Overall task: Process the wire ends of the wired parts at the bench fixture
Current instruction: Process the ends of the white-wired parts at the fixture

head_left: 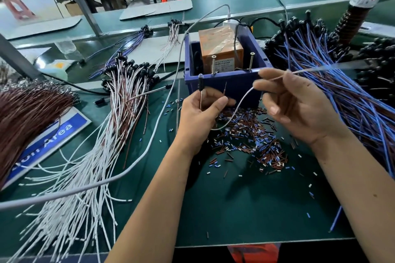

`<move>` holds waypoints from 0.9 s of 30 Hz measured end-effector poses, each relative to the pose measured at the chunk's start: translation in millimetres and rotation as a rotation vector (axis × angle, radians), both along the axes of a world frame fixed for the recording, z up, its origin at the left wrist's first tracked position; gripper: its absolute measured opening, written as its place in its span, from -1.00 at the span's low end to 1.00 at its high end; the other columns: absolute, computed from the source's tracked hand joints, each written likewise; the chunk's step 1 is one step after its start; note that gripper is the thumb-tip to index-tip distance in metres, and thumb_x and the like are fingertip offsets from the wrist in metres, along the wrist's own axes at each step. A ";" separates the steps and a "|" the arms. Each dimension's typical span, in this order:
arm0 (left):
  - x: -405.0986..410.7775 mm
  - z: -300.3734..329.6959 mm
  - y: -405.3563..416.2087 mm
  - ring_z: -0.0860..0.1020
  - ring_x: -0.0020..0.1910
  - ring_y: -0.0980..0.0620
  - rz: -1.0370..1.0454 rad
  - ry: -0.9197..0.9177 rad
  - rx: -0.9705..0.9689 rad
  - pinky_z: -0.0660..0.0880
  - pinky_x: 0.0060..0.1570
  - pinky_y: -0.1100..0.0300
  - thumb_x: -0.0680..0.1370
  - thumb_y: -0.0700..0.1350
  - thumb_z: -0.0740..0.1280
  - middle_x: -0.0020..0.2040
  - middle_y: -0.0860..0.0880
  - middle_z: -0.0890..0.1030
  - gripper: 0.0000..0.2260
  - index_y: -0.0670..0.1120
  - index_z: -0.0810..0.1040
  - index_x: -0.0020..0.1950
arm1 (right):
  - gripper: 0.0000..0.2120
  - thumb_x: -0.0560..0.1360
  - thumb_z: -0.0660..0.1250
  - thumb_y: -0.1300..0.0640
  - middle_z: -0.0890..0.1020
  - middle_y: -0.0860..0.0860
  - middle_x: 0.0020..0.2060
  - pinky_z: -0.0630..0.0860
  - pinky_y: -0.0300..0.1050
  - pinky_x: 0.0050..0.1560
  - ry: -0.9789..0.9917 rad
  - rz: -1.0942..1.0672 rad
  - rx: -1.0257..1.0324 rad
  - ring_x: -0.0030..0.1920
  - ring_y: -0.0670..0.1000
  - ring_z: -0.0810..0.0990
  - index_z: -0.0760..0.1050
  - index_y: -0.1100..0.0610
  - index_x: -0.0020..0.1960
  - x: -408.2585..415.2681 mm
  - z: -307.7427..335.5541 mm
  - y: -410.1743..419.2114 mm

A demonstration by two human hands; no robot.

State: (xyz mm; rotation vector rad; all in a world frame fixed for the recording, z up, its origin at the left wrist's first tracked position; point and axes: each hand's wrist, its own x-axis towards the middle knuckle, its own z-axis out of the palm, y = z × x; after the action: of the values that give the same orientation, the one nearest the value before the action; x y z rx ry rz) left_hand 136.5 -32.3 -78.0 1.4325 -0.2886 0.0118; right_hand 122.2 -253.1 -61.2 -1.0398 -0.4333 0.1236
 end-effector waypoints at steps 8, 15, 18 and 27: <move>-8.8 12.9 -1.6 0.10 -0.56 0.20 -0.321 0.110 -0.326 0.07 -0.58 0.35 0.66 -0.27 0.26 0.27 -0.31 0.63 -0.87 -0.11 0.47 -0.06 | -0.53 0.63 0.26 -0.15 0.67 0.21 -0.39 0.30 -0.35 -0.64 0.147 0.362 -0.543 -0.60 -0.06 0.51 0.72 0.22 -0.03 -11.6 -1.5 18.6; -8.1 10.0 -4.2 0.34 -0.54 0.23 -0.338 0.193 -0.281 0.30 -0.54 0.39 0.62 -0.18 0.35 -0.02 -0.15 0.74 -0.86 -0.05 0.63 -0.12 | -0.52 0.62 0.28 -0.16 0.63 0.17 -0.42 0.33 -0.34 -0.64 0.182 0.488 -0.612 -0.59 -0.10 0.50 0.70 0.26 0.03 -15.6 -0.9 29.5; -6.4 9.1 -1.5 0.49 -0.48 0.21 -0.377 0.253 -0.293 0.50 -0.40 0.33 0.62 -0.14 0.34 -0.19 -0.02 0.72 -0.86 -0.06 0.67 -0.09 | -0.63 0.51 0.39 -0.14 0.60 0.10 -0.42 0.25 -0.37 -0.65 0.161 0.259 -0.517 -0.58 -0.13 0.46 0.71 0.17 -0.01 -10.6 -2.4 25.7; -6.0 16.7 0.5 0.06 -0.56 0.20 -0.555 0.259 -0.313 0.18 -0.64 0.46 0.67 -0.14 0.21 -0.22 -0.13 0.02 -0.70 -0.06 0.65 -0.18 | -0.82 0.56 0.40 0.03 0.64 0.04 -0.23 0.21 -0.33 -0.50 0.227 -0.043 -0.216 -0.39 -0.12 0.45 0.70 0.09 0.07 0.2 -9.7 28.1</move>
State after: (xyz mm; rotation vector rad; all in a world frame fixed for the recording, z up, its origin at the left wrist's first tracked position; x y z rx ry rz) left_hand 130.5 -31.8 -61.3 0.9937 -0.4401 -0.5547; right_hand 122.3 -225.0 -70.9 -1.2314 -0.1931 0.2514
